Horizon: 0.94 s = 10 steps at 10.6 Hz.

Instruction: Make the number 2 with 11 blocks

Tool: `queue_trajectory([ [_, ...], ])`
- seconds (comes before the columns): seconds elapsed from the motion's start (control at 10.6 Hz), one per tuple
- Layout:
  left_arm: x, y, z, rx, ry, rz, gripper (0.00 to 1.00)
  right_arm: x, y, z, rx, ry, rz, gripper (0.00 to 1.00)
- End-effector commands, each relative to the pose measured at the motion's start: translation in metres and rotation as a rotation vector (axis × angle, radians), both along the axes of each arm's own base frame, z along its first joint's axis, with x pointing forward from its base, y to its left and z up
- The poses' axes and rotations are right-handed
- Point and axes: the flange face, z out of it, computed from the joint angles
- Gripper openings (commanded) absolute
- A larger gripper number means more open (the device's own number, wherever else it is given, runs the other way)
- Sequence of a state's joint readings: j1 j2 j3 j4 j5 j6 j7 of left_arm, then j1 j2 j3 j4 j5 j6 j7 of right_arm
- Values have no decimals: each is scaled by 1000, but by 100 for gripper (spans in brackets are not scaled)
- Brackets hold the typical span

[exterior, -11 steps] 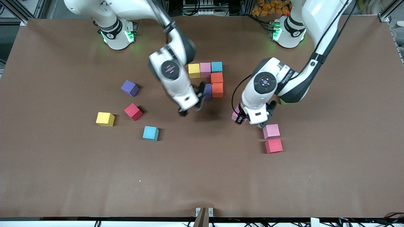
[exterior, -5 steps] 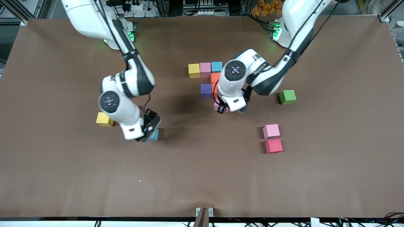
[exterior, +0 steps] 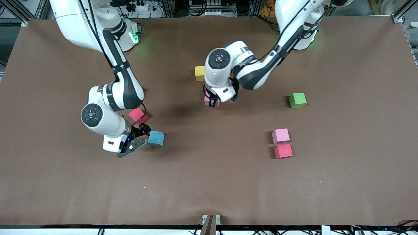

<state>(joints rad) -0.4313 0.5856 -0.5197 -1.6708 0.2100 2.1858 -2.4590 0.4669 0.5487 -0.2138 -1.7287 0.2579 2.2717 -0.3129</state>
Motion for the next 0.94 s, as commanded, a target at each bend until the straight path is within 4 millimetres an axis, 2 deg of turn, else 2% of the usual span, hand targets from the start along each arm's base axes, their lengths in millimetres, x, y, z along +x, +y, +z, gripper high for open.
queue_trajectory([
  [0.0, -13, -35, -11, -8, 32, 82, 45, 9, 19, 11, 22, 5, -206, 100],
  [0.19, -23, -48, -23, -12, 41, 133, 45, 11, 45, 17, 29, -3, -328, 100],
  [0.28, -22, -52, -20, -47, 33, 194, 45, 12, 45, 8, 20, 9, -362, 100],
  [0.38, -19, -55, -17, -83, 23, 251, 45, 14, 35, -5, 11, 25, -380, 100],
  [0.66, -33, -63, -38, -73, 39, 293, 45, 11, 30, -29, -18, 68, -424, 100],
  [0.75, -42, -64, -46, -72, 44, 286, 45, 10, 31, -30, -19, 84, -464, 100],
  [0.85, -52, -66, -55, -72, 48, 273, 45, 5, 42, -32, -26, 95, -533, 100],
])
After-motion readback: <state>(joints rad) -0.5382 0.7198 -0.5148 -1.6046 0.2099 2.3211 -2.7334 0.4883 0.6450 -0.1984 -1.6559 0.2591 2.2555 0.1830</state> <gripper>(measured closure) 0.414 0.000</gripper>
